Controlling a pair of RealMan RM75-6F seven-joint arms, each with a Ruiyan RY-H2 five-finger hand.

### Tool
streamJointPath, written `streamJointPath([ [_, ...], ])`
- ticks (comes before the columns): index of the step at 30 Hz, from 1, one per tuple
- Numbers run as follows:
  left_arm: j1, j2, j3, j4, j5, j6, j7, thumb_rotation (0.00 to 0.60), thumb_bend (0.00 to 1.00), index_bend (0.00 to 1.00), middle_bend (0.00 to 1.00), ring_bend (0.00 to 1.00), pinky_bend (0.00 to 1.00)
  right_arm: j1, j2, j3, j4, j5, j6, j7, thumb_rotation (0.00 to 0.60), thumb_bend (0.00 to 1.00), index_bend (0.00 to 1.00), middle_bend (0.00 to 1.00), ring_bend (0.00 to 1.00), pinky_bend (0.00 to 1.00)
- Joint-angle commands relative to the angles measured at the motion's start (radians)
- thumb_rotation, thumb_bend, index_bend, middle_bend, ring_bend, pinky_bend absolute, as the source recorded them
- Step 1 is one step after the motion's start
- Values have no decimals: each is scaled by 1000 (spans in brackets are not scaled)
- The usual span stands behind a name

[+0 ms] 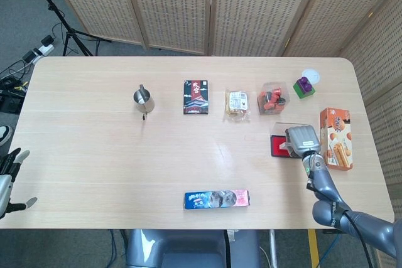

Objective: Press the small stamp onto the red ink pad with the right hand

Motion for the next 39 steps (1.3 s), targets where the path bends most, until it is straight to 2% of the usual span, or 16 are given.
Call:
streamJointPath([
  [1, 0, 0, 0, 0, 0, 1, 0, 600, 133, 0, 0, 0, 0, 0, -4, -1, 4, 0, -2, -3, 600, 512, 571, 1000, 1000, 1000],
  [19, 0, 2, 1, 0, 3, 2, -7, 600, 133, 0, 0, 0, 0, -2, 7, 11, -26, -5, 14, -11, 600, 515, 571, 1000, 1000, 1000],
  [32, 1, 4, 4, 0, 8, 3, -11, 600, 133, 0, 0, 0, 0, 18, 160, 82, -302, -13, 78, 0, 600, 514, 571, 1000, 1000, 1000],
  [39, 1, 4, 5, 1, 10, 3, -11, 600, 132, 0, 0, 0, 0, 48, 135, 80, -367, 15, 117, -55, 600, 516, 571, 1000, 1000, 1000],
])
